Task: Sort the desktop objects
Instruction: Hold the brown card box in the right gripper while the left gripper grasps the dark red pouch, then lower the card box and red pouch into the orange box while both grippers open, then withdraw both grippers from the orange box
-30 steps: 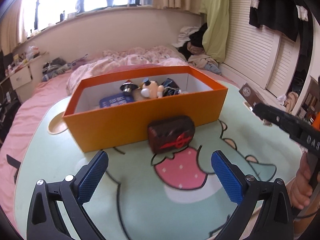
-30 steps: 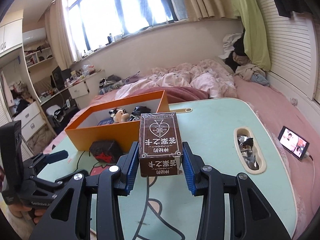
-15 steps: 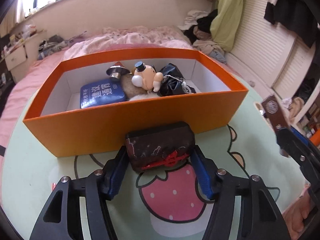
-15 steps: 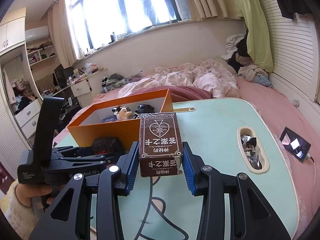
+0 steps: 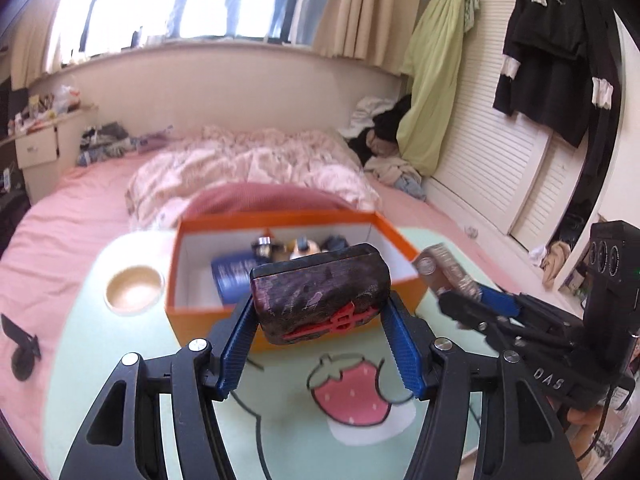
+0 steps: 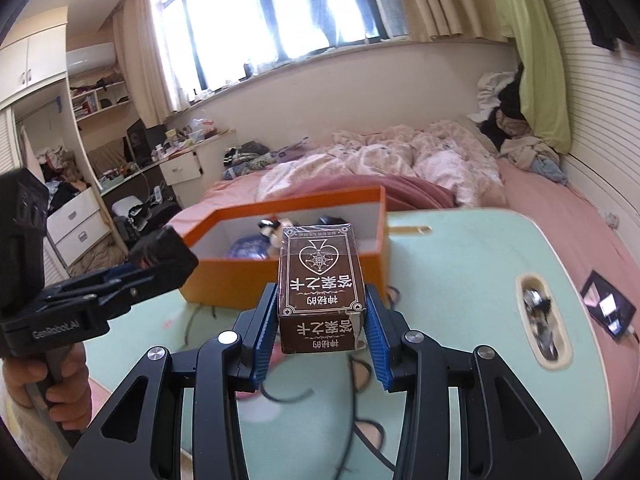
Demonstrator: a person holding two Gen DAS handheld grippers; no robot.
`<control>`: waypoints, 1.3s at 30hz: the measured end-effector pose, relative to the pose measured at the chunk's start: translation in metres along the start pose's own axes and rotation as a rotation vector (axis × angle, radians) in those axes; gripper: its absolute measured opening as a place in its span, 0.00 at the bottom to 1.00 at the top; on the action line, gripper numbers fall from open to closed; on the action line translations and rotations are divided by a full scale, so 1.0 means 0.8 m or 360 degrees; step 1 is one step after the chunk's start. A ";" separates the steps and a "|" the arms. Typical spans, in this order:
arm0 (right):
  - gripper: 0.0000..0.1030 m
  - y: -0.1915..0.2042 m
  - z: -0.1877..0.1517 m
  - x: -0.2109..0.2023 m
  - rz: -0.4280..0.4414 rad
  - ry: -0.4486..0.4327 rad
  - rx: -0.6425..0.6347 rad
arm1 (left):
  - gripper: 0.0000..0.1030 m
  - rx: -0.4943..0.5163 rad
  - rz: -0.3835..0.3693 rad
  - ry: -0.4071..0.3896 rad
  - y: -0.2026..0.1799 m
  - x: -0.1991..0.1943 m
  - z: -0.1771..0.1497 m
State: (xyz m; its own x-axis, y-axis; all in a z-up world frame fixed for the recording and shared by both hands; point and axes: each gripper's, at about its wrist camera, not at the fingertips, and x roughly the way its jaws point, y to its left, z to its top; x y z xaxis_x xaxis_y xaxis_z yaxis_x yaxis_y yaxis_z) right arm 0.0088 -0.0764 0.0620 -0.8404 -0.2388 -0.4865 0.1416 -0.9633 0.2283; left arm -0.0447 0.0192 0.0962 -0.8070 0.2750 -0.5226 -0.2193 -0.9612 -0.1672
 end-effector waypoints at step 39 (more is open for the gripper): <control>0.61 0.003 0.004 0.037 -0.0131 0.0015 -0.0092 | 0.93 -0.0003 -0.0101 -0.0086 0.028 0.016 -0.039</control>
State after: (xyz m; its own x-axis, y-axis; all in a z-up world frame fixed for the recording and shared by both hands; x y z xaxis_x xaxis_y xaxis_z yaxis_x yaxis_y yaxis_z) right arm -0.0175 -0.0856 0.0513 -0.8455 -0.1595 -0.5096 0.1026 -0.9851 0.1381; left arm -0.0427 0.0022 0.0593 -0.8199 0.3340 -0.4649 -0.2703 -0.9418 -0.2000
